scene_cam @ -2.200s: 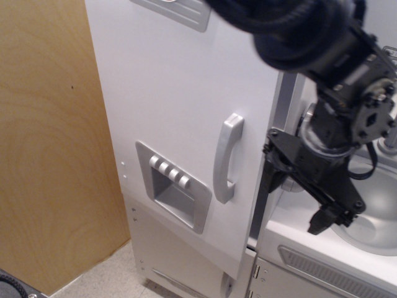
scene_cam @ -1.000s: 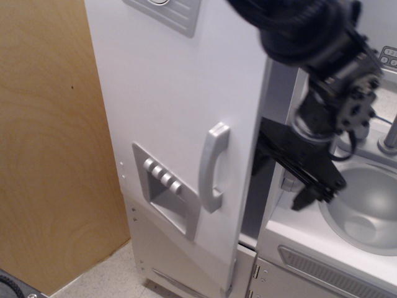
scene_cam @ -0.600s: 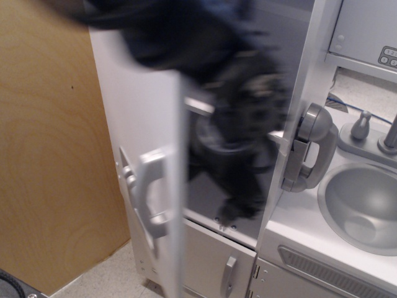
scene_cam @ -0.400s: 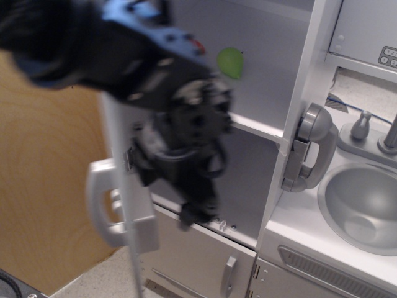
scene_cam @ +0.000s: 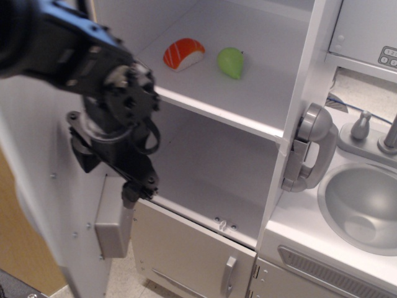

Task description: Open fridge

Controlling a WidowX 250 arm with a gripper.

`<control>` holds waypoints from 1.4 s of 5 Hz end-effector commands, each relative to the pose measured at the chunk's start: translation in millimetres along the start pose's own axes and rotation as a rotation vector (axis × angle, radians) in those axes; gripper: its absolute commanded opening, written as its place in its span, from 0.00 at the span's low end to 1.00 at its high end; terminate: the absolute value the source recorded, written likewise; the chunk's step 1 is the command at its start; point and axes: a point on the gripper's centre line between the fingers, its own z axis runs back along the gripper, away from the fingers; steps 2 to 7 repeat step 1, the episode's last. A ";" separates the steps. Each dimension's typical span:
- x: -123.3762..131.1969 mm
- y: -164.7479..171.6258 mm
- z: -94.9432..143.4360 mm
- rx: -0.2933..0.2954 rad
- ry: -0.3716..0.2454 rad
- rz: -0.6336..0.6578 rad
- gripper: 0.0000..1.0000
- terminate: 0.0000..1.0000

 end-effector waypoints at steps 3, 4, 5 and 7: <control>39.3 54.9 -5.9 0.034 -0.012 0.157 1.00 1.00; 39.3 54.9 -5.9 0.034 -0.012 0.157 1.00 1.00; 39.3 54.9 -5.9 0.034 -0.012 0.157 1.00 1.00; 39.3 54.9 -5.9 0.034 -0.012 0.157 1.00 1.00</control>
